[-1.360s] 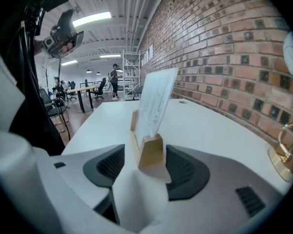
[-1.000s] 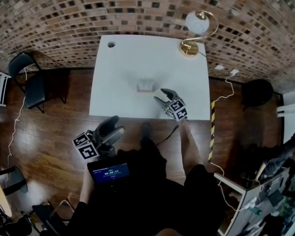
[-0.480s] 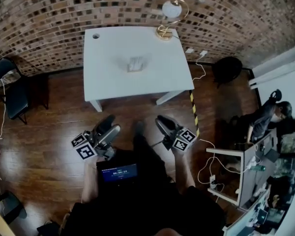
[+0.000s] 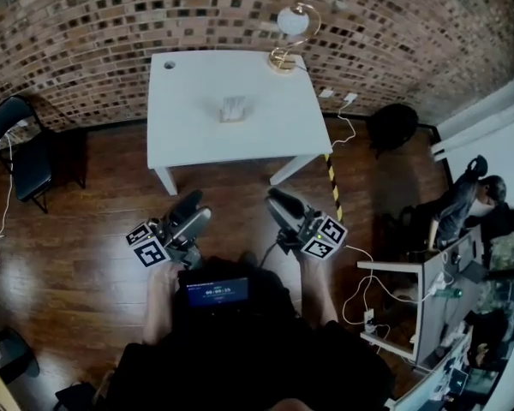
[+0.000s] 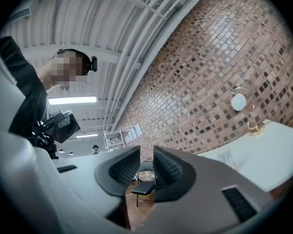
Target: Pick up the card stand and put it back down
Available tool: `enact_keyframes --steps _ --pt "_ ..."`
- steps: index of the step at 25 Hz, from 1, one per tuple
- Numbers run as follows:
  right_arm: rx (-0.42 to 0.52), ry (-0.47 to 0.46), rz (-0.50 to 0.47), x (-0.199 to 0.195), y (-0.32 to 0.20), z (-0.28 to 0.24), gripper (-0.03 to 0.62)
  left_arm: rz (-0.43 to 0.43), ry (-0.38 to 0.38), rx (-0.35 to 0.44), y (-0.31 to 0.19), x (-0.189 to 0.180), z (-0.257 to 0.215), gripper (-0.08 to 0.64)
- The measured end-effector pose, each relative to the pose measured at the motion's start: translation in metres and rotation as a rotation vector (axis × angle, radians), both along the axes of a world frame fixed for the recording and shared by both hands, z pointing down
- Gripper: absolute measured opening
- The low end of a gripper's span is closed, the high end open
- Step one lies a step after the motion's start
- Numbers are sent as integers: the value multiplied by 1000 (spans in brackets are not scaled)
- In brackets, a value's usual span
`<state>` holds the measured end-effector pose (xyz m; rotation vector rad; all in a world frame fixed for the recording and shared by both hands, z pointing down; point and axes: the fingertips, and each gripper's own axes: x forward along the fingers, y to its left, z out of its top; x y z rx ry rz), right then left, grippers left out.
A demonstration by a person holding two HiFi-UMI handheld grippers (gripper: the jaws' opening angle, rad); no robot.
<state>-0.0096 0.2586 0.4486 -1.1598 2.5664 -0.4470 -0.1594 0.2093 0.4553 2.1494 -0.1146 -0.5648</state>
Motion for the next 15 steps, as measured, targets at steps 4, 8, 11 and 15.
enact_keyframes --steps 4,8,11,15 --pt "9 -2 12 32 19 -9 91 19 -19 15 11 33 -11 298" --pt "1 25 27 60 28 -5 91 35 -48 32 26 64 -14 298" --pt "-13 39 22 69 29 1 91 40 -72 28 35 79 -12 298" --pt "2 20 6 76 27 1 91 36 -98 40 39 93 -10 298"
